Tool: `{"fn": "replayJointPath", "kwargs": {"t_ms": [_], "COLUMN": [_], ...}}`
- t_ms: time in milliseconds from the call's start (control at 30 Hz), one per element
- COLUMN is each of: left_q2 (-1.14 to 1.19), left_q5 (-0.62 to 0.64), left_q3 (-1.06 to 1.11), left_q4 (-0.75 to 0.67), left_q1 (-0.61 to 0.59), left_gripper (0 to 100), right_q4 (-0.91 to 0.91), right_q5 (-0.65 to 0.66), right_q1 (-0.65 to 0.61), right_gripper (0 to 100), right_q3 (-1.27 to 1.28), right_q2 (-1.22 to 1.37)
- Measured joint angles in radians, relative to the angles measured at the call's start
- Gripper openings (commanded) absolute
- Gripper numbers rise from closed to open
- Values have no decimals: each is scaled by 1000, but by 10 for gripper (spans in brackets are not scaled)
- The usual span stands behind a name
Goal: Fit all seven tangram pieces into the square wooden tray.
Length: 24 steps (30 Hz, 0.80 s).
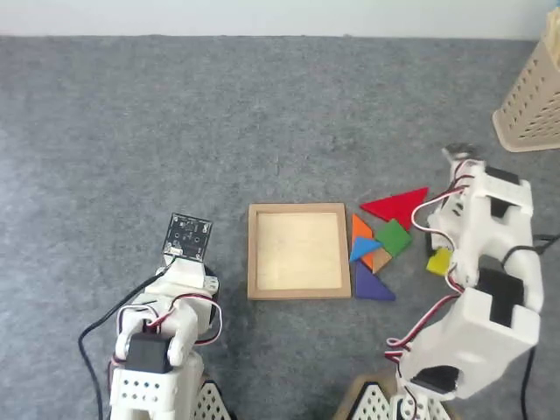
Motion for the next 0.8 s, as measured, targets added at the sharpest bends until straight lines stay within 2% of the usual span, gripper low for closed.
{"fn": "replayJointPath", "kwargs": {"t_ms": [167,367,633,800], "left_q2": [0,0,0,0], "left_q5": [0,0,0,0], "left_q3": [0,0,0,0], "left_q4": [0,0,0,0], "left_q1": [0,0,2,2], "left_gripper": [12,12,12,12], "right_q4": [3,81,120,83], "right_q5": [-107,-196,-203,-81], "right_q1": [-5,-2,-15,-60], "right_gripper": [94,276,292,292], "right_q3": [-54,-146,-160,-25], "right_q2": [0,0,0,-126]}}
